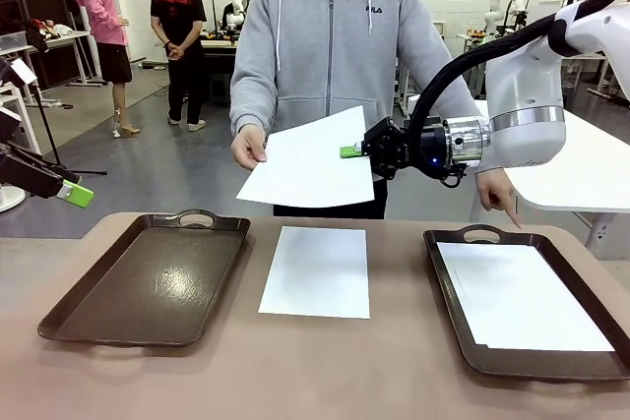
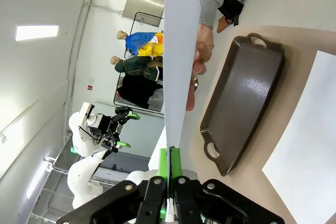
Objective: Sort the A4 documents.
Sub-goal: Place the A4 Paper in the designated Handle tray.
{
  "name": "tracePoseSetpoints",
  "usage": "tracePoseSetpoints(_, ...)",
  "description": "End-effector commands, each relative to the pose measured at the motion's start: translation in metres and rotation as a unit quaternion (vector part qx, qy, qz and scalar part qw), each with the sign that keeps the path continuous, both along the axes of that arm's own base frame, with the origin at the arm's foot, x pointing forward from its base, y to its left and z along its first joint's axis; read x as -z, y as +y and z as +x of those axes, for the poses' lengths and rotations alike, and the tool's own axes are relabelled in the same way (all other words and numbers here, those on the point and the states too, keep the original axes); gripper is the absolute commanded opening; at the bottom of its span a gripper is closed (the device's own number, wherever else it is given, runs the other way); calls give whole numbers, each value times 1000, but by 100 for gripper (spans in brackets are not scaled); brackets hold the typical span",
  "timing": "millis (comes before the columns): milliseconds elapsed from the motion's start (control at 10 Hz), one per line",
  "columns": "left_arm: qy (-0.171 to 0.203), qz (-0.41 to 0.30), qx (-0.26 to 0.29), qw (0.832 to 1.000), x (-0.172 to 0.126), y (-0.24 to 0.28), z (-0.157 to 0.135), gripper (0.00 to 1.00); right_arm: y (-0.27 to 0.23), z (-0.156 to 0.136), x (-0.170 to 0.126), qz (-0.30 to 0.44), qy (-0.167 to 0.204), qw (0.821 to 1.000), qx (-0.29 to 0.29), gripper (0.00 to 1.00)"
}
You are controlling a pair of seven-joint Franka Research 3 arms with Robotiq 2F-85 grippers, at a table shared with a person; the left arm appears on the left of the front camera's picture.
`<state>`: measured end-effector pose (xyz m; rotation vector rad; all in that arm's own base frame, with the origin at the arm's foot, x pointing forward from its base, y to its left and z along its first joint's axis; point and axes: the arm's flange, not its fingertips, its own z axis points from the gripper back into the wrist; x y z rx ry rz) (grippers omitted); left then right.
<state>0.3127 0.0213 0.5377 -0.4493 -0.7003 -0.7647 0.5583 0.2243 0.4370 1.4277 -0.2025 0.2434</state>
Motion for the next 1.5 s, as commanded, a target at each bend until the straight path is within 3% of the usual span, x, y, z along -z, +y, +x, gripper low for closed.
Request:
tracePoseSetpoints(0,-6,-6,11,1000,2,2,1,100,0,1,0,-2,0,1000,4,0)
tracePoseSetpoints(700,-6,-6,11,1000,2,2,1,100,0,0,0,0,0,1000,0,1)
tracePoseSetpoints(1100,-6,-6,11,1000,2,2,1,100,-76,-29,-50,-38,25,999,2,1)
tracePoseSetpoints(1400,-6,-6,11,1000,2,2,1,100,-134,-41,-69,-69,48,996,-24,1)
